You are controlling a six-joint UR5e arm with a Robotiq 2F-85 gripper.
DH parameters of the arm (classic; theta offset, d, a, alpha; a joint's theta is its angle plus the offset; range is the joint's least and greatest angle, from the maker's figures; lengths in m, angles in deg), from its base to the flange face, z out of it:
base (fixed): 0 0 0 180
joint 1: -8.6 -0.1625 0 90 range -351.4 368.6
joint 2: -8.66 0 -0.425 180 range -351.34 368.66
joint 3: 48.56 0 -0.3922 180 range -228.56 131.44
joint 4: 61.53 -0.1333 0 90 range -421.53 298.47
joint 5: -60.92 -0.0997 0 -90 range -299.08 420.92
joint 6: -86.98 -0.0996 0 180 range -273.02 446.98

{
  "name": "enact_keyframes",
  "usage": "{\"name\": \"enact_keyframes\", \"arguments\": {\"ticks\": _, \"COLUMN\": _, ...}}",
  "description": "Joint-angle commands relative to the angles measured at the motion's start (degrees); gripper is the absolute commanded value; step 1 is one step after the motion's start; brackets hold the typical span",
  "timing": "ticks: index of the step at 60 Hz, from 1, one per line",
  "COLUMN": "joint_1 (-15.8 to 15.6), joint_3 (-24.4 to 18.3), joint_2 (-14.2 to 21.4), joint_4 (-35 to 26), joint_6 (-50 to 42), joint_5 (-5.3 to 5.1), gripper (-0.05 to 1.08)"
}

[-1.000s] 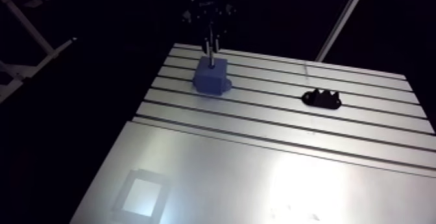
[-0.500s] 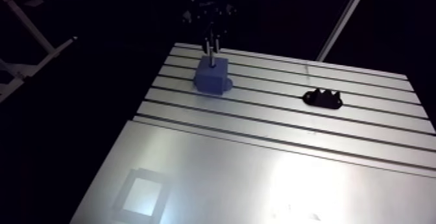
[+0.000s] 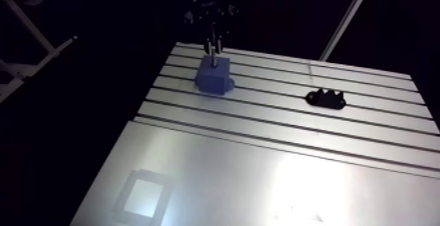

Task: Pick up the M10 bolt and insert it into the hex recess until seated.

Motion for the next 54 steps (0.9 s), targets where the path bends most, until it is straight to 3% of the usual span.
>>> {"name": "enact_keyframes", "arguments": {"ticks": 1, "joint_1": 0.08, "joint_3": 0.33, "joint_2": -0.33, "joint_4": 1.21, "joint_6": 0.19, "joint_5": -0.08, "gripper": 1.08}}
{"name": "enact_keyframes", "arguments": {"ticks": 54, "joint_1": 0.11, "joint_3": 0.51, "joint_2": -0.87, "joint_4": 1.32, "joint_6": 0.26, "joint_5": -0.08, "gripper": 1.08}}
